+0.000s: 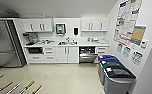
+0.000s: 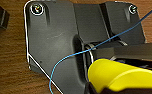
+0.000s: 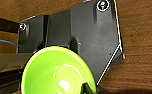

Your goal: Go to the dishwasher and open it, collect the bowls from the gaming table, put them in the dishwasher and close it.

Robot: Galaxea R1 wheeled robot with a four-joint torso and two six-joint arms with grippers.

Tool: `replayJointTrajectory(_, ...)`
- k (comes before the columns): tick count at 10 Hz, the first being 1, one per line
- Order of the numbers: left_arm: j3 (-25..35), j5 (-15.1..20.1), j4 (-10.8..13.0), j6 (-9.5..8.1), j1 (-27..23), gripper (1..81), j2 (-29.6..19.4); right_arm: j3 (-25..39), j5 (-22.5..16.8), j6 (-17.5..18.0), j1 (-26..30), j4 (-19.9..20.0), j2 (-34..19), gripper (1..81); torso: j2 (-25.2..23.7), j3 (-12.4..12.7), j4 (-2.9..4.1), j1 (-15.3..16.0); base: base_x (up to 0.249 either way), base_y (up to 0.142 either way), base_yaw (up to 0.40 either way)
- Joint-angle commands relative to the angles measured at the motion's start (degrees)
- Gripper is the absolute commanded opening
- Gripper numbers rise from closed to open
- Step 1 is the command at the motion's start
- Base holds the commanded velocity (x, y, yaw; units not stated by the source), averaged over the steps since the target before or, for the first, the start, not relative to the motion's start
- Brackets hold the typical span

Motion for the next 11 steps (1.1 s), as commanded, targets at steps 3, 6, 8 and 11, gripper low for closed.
replayJointTrajectory(3,0.1,3.3,-0.2,0.43,-2.9,1.0,0.0,-1.1,-3.3,-0.3,2.7,-1.0,-0.1,1.0,0.0,0.0,0.0,0.0,0.169,0.0,0.0)
replayJointTrajectory(6,0.1,3.3,-0.2,0.43,-2.9,1.0,0.0,-1.3,-3.3,-0.4,2.7,-1.1,0.0,1.0,0.0,0.0,0.0,0.0,0.169,0.0,0.0)
replayJointTrajectory(8,0.1,3.3,-0.2,0.43,-2.9,1.0,-0.1,-1.3,-3.3,-0.3,2.7,-1.1,0.0,1.0,0.0,0.0,0.0,0.0,0.169,0.0,0.0)
replayJointTrajectory(11,0.1,3.3,-0.2,0.43,-2.9,1.0,-0.1,-1.3,-3.3,-0.3,2.7,-1.1,0.0,1.0,0.0,0.0,0.0,0.0,0.169,0.0,0.0)
